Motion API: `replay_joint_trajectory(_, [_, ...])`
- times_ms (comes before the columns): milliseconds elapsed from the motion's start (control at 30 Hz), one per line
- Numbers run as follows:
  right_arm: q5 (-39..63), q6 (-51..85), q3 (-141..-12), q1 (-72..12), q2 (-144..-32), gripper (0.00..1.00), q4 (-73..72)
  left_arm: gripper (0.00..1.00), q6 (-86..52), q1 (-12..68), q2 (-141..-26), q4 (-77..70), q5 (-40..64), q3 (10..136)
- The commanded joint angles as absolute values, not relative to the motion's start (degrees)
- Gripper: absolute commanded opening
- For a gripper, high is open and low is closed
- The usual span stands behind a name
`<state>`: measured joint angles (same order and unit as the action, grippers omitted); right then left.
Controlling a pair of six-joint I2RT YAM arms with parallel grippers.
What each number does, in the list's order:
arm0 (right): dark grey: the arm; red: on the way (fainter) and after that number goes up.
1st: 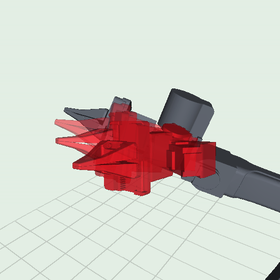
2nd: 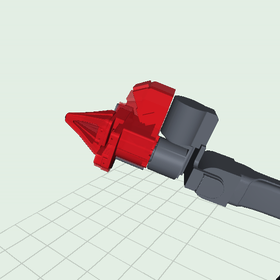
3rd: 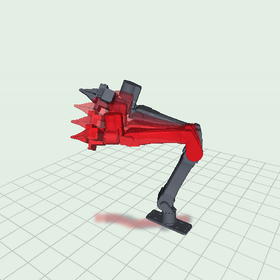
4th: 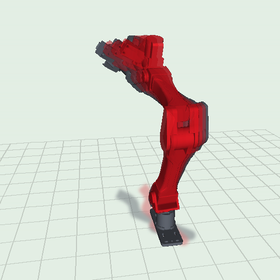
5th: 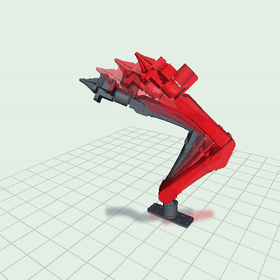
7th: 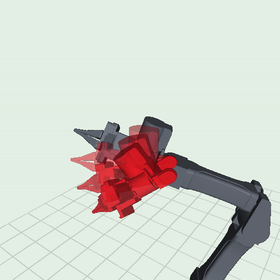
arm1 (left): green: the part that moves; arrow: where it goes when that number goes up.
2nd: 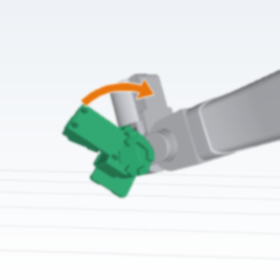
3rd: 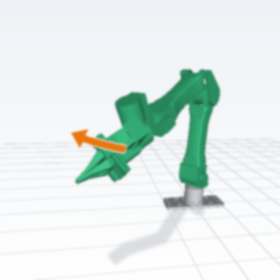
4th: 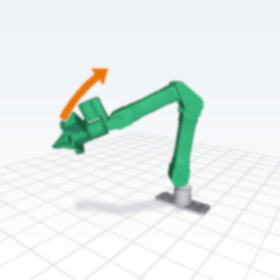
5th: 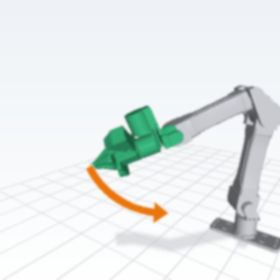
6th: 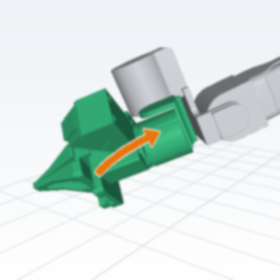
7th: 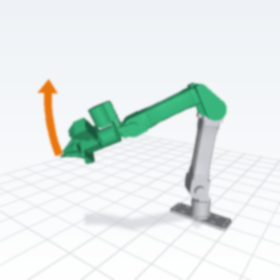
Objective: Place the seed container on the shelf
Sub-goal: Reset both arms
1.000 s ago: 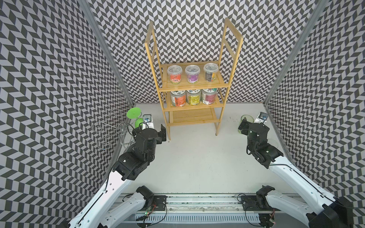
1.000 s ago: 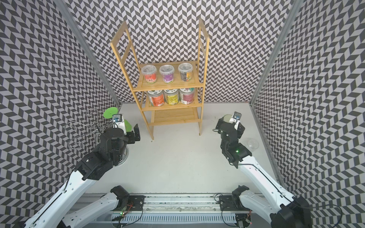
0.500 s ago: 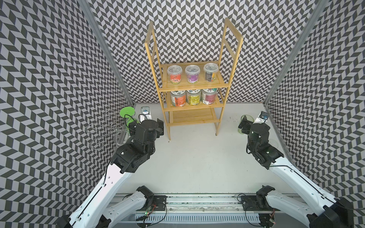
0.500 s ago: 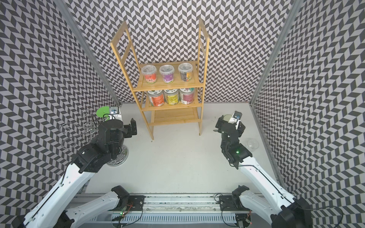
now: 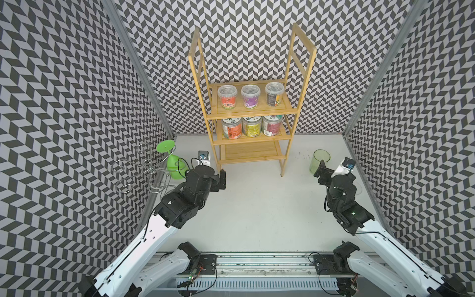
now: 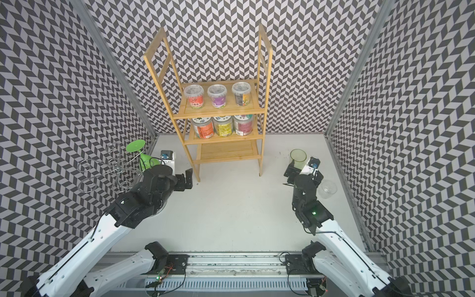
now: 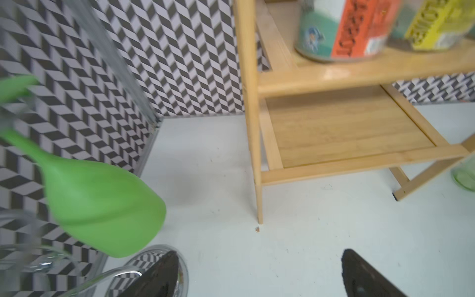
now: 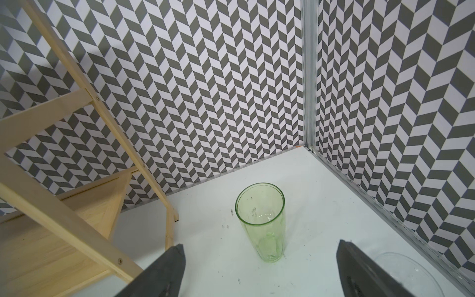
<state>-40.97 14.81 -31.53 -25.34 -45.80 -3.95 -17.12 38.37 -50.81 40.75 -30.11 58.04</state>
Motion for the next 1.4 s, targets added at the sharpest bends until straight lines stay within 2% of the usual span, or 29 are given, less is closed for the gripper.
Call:
replay_joint_trajectory(0, [-40.6,14.2,-29.2,-25.7,-43.2,0.96,-7.5,1.0,-20.5,42.2,-51.5,35.5,-30.4,54.0])
replay_joint_trajectory(133, [-40.8,13.6,-27.2,-25.7,-41.5,0.96,-7.8,1.0,-24.2,45.4,-54.0,31.7,-33.4,48.3])
replay_joint_trajectory(400, [-42.4,9.9,-25.6,-25.3,-43.7,0.97,-11.1,1.0,-30.3,44.8,-62.2,23.8,-38.4,39.7])
replay_joint_trajectory(533, [-41.3,9.7,-24.6,-24.3,-47.3,0.98,-13.7,0.99,-33.2,42.7,-67.8,19.7,-39.2,37.0])
replay_joint_trajectory(733, [-40.2,7.1,-21.9,-22.2,-51.6,0.99,-21.7,0.99,-33.3,37.4,-70.3,12.2,-38.1,34.4])
replay_joint_trajectory(900, [-37.3,4.1,-20.4,-17.7,-55.4,1.0,-29.1,1.0,-32.9,32.4,-72.1,6.9,-37.5,33.0])
replay_joint_trajectory(1367, [-24.1,-0.1,-17.1,-8.4,-69.3,1.0,-48.6,0.99,-27.4,28.8,-72.8,-12.0,-40.4,27.6])
